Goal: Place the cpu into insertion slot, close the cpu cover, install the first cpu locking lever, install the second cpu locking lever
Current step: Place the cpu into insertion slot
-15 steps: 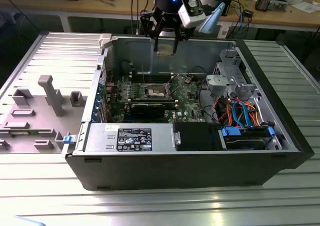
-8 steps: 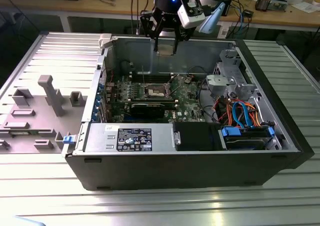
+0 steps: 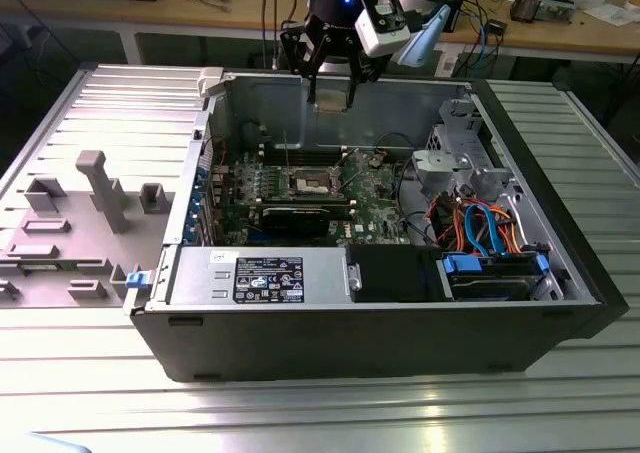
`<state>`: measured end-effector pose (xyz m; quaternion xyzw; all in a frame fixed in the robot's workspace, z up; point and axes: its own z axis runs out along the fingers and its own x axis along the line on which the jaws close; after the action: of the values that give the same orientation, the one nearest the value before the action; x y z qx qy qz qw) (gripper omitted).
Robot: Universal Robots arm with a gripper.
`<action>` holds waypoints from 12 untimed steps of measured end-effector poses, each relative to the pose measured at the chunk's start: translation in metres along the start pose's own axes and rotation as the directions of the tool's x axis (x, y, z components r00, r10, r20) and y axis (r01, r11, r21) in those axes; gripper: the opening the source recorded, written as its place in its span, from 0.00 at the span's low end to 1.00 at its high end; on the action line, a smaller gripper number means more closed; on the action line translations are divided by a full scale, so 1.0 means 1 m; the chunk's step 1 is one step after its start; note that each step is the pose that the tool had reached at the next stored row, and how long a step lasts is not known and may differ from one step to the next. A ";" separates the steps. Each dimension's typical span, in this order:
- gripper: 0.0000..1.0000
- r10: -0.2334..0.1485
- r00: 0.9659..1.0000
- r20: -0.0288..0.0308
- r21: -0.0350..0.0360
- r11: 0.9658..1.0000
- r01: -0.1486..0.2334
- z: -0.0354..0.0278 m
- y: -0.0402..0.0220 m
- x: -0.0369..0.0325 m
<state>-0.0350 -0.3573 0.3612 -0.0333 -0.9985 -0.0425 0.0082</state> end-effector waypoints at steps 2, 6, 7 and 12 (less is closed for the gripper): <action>0.55 0.010 1.000 0.001 0.000 1.000 -0.010 0.0001 0.0000 0.0000; 0.55 0.014 1.000 0.001 0.000 1.000 -0.014 0.0002 0.0000 0.0000; 0.55 0.014 1.000 0.001 0.000 1.000 -0.014 0.0002 0.0000 0.0000; 0.55 0.014 1.000 0.001 0.000 1.000 -0.014 0.0002 0.0000 0.0000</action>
<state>-0.0350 -0.3573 0.3610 -0.0403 -0.9982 -0.0427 0.0079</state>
